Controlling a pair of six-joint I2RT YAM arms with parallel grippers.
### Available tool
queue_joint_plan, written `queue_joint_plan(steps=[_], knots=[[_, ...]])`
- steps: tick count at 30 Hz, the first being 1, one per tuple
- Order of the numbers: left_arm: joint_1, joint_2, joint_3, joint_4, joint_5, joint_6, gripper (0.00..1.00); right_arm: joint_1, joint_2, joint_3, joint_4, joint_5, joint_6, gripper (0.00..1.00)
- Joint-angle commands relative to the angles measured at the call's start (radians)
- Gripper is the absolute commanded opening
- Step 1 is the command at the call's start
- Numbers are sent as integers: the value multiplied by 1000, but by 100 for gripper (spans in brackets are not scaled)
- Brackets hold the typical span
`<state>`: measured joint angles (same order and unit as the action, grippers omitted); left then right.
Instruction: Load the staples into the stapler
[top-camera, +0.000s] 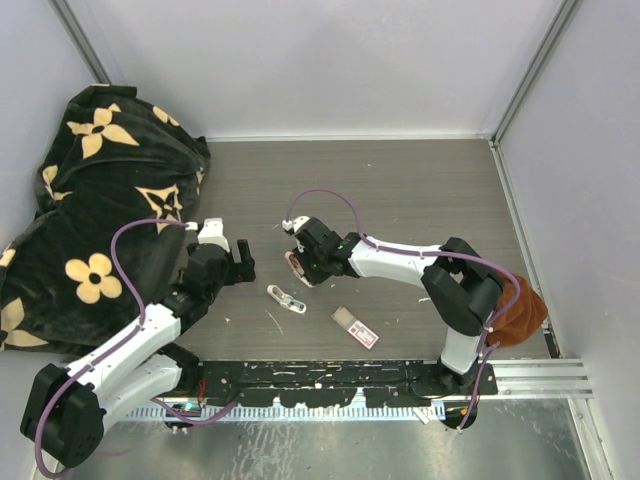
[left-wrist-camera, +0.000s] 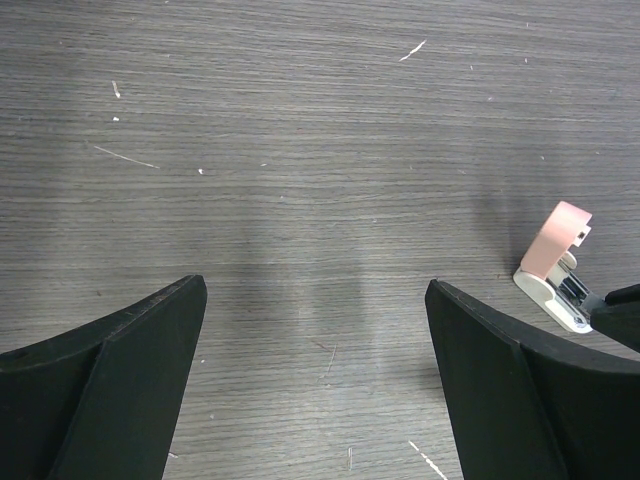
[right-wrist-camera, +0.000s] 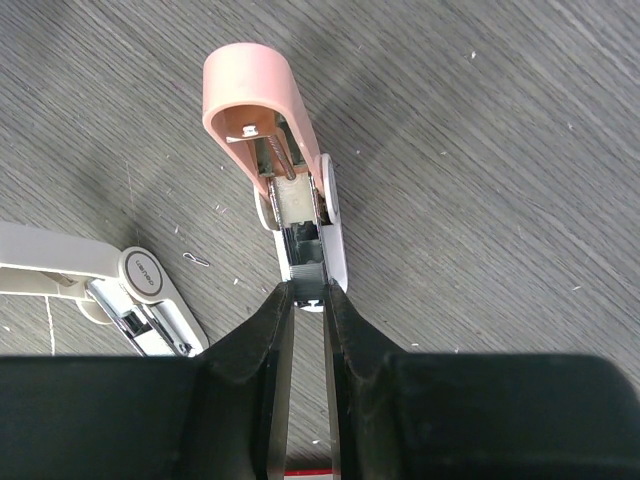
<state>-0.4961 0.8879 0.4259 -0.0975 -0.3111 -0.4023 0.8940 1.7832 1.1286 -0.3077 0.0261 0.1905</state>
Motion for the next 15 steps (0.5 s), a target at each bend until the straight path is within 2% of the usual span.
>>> queue_joint_plan(steps=[1, 15], knots=[[2, -6, 7, 59, -16, 14, 94, -4, 0, 39, 21, 18, 1, 18], [2, -2, 8, 58, -14, 14, 94, -4, 14, 60, 17, 26, -12, 18]])
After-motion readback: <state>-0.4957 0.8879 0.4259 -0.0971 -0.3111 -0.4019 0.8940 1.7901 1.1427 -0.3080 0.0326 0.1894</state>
